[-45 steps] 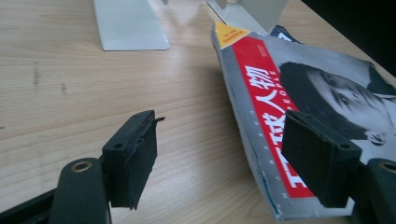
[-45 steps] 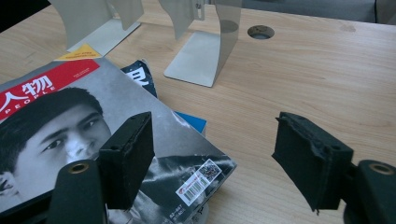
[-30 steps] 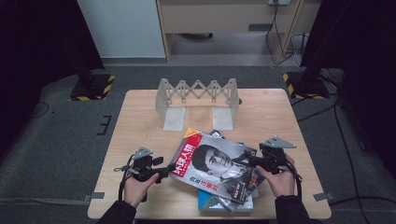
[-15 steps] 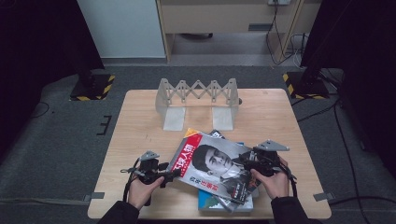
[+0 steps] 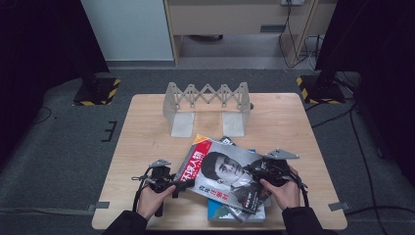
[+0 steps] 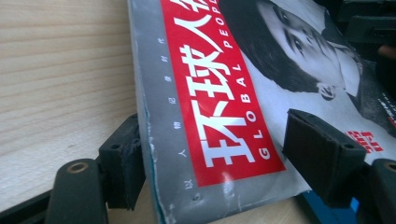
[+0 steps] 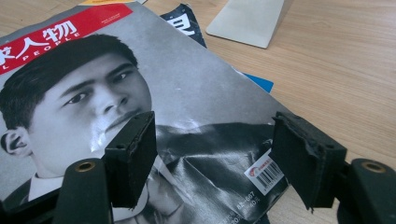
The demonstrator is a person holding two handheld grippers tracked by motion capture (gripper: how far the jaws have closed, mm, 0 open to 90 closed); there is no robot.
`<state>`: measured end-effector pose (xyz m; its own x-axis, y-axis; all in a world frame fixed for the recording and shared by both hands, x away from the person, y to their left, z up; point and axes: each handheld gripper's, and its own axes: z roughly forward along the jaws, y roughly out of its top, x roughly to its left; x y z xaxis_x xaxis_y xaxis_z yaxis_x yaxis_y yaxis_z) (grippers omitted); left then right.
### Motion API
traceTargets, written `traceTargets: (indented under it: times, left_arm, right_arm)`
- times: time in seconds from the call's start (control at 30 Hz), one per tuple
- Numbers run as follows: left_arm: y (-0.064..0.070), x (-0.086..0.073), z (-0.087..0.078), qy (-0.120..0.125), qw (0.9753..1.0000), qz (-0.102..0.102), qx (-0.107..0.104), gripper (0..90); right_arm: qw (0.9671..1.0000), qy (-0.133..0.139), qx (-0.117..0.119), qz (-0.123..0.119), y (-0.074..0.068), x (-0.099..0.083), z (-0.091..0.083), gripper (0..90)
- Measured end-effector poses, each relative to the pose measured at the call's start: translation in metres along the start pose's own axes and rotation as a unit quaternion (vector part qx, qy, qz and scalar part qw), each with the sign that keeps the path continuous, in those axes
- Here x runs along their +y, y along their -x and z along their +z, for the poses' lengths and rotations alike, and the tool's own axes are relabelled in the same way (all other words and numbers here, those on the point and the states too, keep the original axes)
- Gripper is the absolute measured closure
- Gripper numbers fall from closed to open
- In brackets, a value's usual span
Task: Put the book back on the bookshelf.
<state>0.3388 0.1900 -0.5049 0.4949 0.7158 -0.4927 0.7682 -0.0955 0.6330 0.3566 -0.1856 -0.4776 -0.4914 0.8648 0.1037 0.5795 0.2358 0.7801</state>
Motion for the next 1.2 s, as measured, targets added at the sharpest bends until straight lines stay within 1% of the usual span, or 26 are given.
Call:
traceTargets:
  times: [0.07, 0.17, 0.3, 0.33, 0.37, 0.4, 0.43, 0.47, 0.53, 0.6, 0.7, 0.73, 0.8, 0.83, 0.87, 0.9, 0.93, 1.0, 1.1, 1.2]
  left_arm:
    - [-0.001, 0.000, 0.001, -0.002, 1.0000, -0.003, -0.004, 23.8]
    - [-0.002, 0.000, 0.002, -0.004, 0.9999, -0.012, -0.011, 23.9]
    - [-0.004, 0.000, 0.003, -0.007, 0.9995, -0.022, -0.020, 23.9]
    - [-0.005, 0.000, 0.003, -0.008, 0.9994, -0.025, -0.022, 23.9]
    - [-0.006, 0.000, 0.003, -0.009, 0.9993, -0.027, -0.024, 24.0]
    - [-0.006, 0.000, 0.004, -0.010, 0.9991, -0.033, -0.027, 24.1]
    - [-0.006, 0.000, 0.004, -0.013, 0.9988, -0.035, -0.031, 24.5]
    - [-0.005, 0.000, 0.005, -0.019, 0.9982, -0.039, -0.040, 25.5]
    - [-0.003, 0.000, 0.004, -0.022, 0.9981, -0.036, -0.045, 27.6]
    - [0.000, 0.001, 0.002, -0.023, 0.9985, -0.027, -0.041, 30.3]
    - [0.003, 0.004, -0.003, -0.017, 0.9988, -0.024, -0.039, 35.8]
    - [0.004, 0.005, -0.005, -0.010, 0.9989, -0.025, -0.039, 37.5]
    - [0.007, 0.008, -0.010, 0.008, 0.9988, -0.025, -0.041, 42.9]
    - [0.008, 0.009, -0.012, 0.015, 0.9987, -0.024, -0.042, 45.5]
    - [0.010, 0.012, -0.015, 0.027, 0.9984, -0.020, -0.044, 47.9]
    - [0.012, 0.014, -0.016, 0.034, 0.9982, -0.019, -0.046, 49.7]
    - [0.014, 0.016, -0.016, 0.037, 0.9981, -0.018, -0.046, 50.8]
    - [0.015, 0.018, -0.014, 0.039, 0.9978, -0.023, -0.048, 52.8]
    - [0.017, 0.019, -0.005, 0.030, 0.9981, -0.026, -0.048, 53.6]
    - [0.018, 0.021, 0.002, 0.027, 0.9979, -0.032, -0.049, 54.9]
  right_arm:
    - [1.0000, -0.003, 0.002, 0.003, 0.000, -0.001, 0.001, 30.7]
    - [1.0000, -0.008, 0.002, 0.003, 0.000, -0.002, 0.003, 30.5]
    - [1.0000, -0.009, -0.002, 0.001, -0.002, -0.003, 0.005, 29.6]
    - [0.9999, -0.011, -0.002, -0.005, -0.002, -0.004, 0.005, 29.6]
    - [0.9999, -0.012, -0.003, -0.002, -0.002, -0.003, 0.005, 29.5]
    - [0.9999, -0.013, -0.002, -0.004, -0.002, -0.004, 0.005, 29.4]
    - [0.9999, -0.012, -0.003, -0.004, -0.002, -0.004, 0.006, 29.3]
    - [0.9999, -0.010, -0.002, -0.003, -0.002, -0.004, 0.006, 29.3]
    - [0.9999, -0.010, -0.002, -0.003, -0.002, -0.005, 0.006, 29.2]
    - [0.9999, -0.008, -0.004, -0.006, -0.002, -0.006, 0.007, 29.1]
    - [1.0000, -0.005, -0.006, -0.003, -0.003, -0.006, 0.007, 28.9]
    - [1.0000, -0.005, -0.006, -0.002, -0.003, -0.007, 0.007, 28.8]
    - [1.0000, -0.002, -0.005, -0.004, -0.002, -0.008, 0.007, 28.2]
    - [1.0000, -0.002, -0.005, -0.003, -0.002, -0.008, 0.007, 27.9]
    - [1.0000, 0.001, -0.006, -0.001, -0.002, -0.009, 0.008, 27.5]
    - [1.0000, 0.004, -0.006, 0.004, -0.003, -0.009, 0.008, 27.2]
    - [1.0000, 0.005, -0.006, 0.001, -0.003, -0.010, 0.008, 27.1]
    - [1.0000, 0.006, -0.007, 0.001, -0.003, -0.010, 0.009, 27.0]
    - [1.0000, 0.006, -0.006, 0.001, -0.003, -0.010, 0.009, 26.8]
    - [1.0000, 0.006, -0.005, 0.000, -0.003, -0.010, 0.009, 26.8]
